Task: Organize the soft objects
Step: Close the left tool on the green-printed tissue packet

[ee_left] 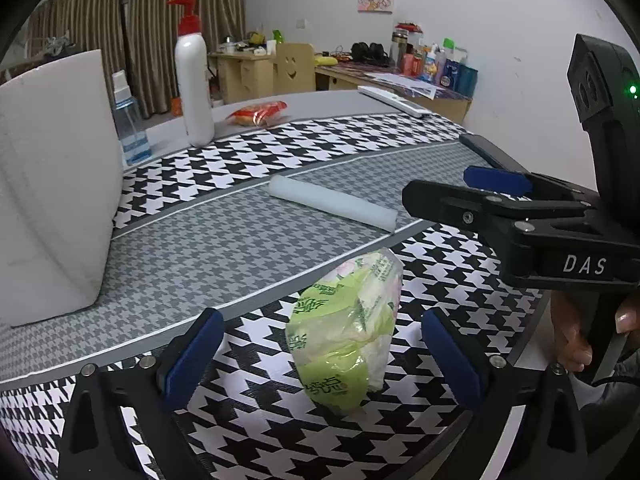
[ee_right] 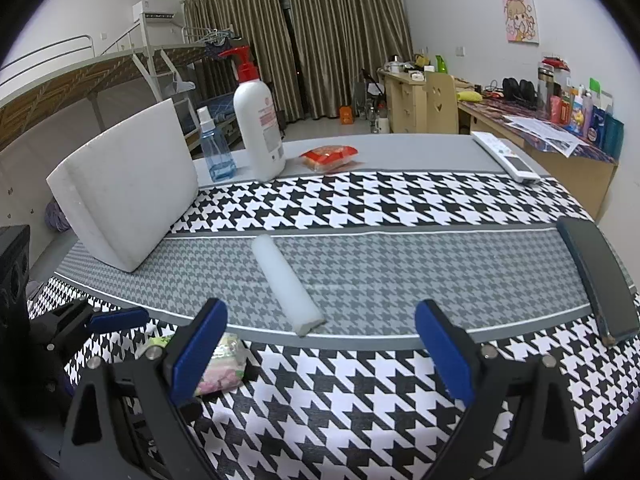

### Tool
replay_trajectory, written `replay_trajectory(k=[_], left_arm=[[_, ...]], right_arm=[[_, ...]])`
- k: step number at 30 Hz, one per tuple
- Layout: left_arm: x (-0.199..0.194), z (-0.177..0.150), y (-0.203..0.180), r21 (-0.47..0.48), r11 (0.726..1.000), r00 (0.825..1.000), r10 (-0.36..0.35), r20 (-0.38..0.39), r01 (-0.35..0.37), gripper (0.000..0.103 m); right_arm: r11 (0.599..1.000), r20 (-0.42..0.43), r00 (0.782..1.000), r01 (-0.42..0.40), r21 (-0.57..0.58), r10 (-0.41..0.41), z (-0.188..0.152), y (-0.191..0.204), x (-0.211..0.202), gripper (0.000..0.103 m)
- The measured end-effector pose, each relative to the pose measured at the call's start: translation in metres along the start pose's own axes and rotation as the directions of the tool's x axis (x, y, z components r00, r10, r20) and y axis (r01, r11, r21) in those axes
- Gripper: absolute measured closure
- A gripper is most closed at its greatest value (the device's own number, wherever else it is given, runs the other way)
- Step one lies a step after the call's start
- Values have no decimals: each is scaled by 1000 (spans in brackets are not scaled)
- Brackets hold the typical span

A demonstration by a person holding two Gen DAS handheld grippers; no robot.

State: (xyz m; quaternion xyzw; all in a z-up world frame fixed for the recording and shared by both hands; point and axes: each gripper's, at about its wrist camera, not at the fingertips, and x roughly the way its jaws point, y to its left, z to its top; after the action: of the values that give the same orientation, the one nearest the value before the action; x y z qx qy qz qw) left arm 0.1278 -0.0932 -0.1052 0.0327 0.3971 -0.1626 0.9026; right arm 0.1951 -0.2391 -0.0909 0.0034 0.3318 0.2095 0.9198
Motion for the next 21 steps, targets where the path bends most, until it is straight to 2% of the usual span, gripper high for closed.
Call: replay_trajectory(k=[15, 18, 21], left_arm=[[13, 5, -10, 37, 999, 998, -10, -58, 12, 21], [13, 5, -11, 44, 999, 998, -5, -58, 7, 27], [13, 6, -12, 47, 999, 999, -3, -53, 5, 37]], right_arm=[[1000, -11, 1000, -26, 3, 26, -2, -3, 3, 6], [1000, -15, 1000, -28, -5, 28, -3, -3, 4, 6], [999, -19, 999, -39, -10, 38, -3, -2, 4, 6]])
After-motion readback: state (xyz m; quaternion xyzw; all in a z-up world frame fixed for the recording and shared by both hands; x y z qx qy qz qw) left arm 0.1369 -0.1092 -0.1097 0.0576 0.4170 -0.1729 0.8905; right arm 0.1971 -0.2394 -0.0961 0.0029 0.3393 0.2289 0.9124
